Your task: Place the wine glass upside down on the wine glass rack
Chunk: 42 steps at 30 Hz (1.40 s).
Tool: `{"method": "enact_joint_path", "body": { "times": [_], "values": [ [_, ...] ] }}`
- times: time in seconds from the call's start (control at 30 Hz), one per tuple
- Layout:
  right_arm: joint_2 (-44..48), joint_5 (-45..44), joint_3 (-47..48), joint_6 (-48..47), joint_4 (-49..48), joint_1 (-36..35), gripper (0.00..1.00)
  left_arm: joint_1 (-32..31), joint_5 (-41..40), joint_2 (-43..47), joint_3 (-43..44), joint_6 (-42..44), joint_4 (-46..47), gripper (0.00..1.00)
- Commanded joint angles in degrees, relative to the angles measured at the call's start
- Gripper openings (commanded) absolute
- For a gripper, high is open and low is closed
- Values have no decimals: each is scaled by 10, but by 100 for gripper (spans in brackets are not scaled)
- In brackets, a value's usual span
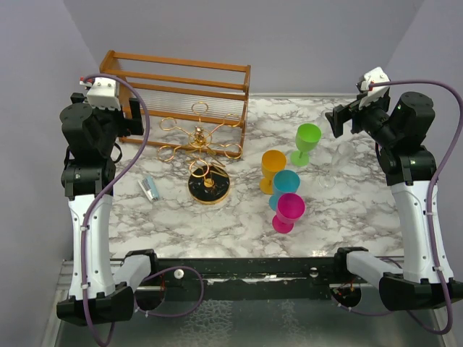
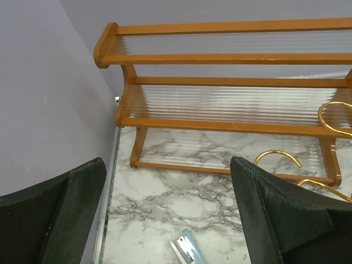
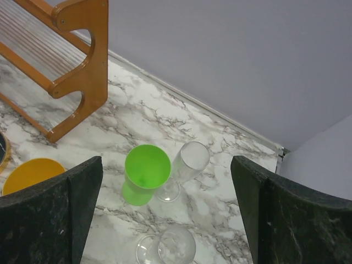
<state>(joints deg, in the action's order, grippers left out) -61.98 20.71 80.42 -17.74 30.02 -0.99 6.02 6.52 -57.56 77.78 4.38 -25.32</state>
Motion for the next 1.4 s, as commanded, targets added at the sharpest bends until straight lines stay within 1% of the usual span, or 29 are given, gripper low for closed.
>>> {"method": "enact_joint_path", "body": {
  "times": [0.0,0.23,0.47,0.57,0.67,0.9,1.2,1.3,1.37],
  "values": [
    [4,7,7,-12,9,4,100,4,16,0,7,-5,6,99],
    [9,10,-4,-43,22,4,99,3,12,-5,20,8,-9,99],
    [6,-3,-5,-65,34,4,100,4,70,-7,34,45,-37,99],
    [6,-22,-8,-65,36,4,100,4,65,-2,27,50,-40,99],
    [9,-47,-24,-75,36,4,100,4,36,1,19,52,-39,99],
    [4,-139,-69,-90,50,4,100,4,-15,-1,12,58,-34,99],
    [-1,-254,-132,-74,37,8,100,10,0,-5,1,60,-29,99],
    [-2,-255,-153,-60,38,17,97,14,2,-6,1,59,-29,99],
    [0,-239,-163,-45,39,31,95,16,6,-8,1,58,-30,99]
  ]
}}
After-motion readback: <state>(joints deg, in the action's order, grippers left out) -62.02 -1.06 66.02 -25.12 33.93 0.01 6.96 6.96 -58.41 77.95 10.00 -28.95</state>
